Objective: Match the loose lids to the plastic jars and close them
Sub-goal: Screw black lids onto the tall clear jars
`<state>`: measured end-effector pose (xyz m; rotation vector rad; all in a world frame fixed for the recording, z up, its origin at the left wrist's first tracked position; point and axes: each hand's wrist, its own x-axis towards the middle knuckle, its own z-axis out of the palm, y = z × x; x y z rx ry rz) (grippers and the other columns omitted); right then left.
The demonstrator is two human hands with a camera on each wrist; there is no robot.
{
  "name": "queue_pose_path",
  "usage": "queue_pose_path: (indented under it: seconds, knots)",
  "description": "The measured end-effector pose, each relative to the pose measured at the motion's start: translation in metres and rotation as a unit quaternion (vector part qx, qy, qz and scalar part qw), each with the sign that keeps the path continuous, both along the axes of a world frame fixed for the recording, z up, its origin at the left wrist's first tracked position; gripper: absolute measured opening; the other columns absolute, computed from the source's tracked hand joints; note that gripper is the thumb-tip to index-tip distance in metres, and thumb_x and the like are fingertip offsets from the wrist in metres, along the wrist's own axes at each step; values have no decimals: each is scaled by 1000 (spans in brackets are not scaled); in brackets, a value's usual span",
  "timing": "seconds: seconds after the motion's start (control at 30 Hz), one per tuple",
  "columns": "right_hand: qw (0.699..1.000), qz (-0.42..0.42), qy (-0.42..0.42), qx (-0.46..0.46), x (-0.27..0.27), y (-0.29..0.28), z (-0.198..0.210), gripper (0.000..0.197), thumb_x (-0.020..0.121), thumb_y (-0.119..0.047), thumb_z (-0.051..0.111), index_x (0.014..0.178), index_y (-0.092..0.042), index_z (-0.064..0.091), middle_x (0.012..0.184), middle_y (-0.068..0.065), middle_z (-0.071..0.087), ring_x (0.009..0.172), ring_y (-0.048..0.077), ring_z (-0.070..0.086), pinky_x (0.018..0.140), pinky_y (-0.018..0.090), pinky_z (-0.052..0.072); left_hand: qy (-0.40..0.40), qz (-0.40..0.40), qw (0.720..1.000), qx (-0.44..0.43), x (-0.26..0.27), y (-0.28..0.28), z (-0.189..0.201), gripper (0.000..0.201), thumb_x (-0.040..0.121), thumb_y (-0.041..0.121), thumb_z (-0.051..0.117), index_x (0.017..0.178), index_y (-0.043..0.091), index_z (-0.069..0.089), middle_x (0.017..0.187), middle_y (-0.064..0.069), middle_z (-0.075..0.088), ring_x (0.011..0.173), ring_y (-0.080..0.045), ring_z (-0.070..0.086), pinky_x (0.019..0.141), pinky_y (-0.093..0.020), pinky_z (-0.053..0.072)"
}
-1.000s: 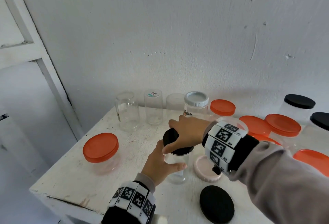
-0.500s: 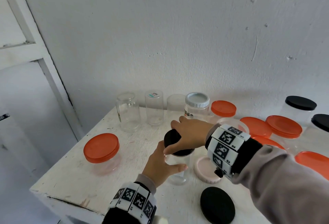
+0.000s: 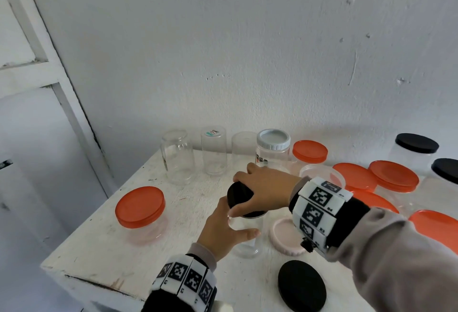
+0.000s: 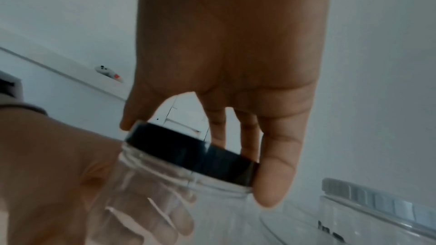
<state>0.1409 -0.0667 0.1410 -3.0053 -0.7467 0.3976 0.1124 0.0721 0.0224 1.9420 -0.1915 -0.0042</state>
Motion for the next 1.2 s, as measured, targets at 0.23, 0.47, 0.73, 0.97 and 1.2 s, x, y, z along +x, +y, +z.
queue_pose_path:
  seconds: [0.23, 0.47, 0.73, 0.97, 1.2]
  knots:
    - [998, 19, 50, 13, 0, 0, 6, 82, 77, -48, 70, 146, -29, 28, 132, -2, 36, 122, 20, 35, 101, 43, 42, -13, 4, 1000, 21, 0, -1, 1, 72, 66, 31, 85, 123, 22, 42, 117, 15, 55, 112, -5, 50, 92, -18, 39]
    - [1000, -17, -1, 12, -3, 1, -2, 82, 76, -73, 57, 139, -25, 36, 128, 3, 40, 121, 24, 39, 95, 40, 43, -1, -1, 1000, 0, -1, 0, -1, 71, 65, 30, 86, 123, 22, 44, 116, 14, 57, 114, -6, 52, 89, -15, 38]
    - [997, 0, 74, 27, -4, -1, 8, 82, 80, -41, 69, 148, -35, 23, 136, 0, 32, 127, 22, 30, 104, 44, 39, -4, 8, 1000, 18, -1, -1, 1, 74, 66, 31, 85, 124, 19, 43, 120, 9, 56, 116, -9, 50, 100, -28, 41]
    - [1000, -3, 27, -3, -4, 1, 6, 75, 80, -65, 59, 143, -36, 32, 129, 3, 40, 122, 26, 38, 98, 45, 43, 2, 6, 1000, 11, -2, -1, 1, 72, 66, 30, 85, 124, 21, 43, 119, 11, 57, 117, -9, 50, 99, -26, 41]
    - [998, -14, 64, 21, -3, -3, 7, 82, 79, -54, 66, 147, -32, 26, 133, 2, 37, 127, 25, 34, 103, 44, 40, -5, 8, 1000, 10, -2, -2, 2, 73, 66, 29, 85, 125, 21, 43, 121, 11, 56, 117, -8, 50, 97, -24, 39]
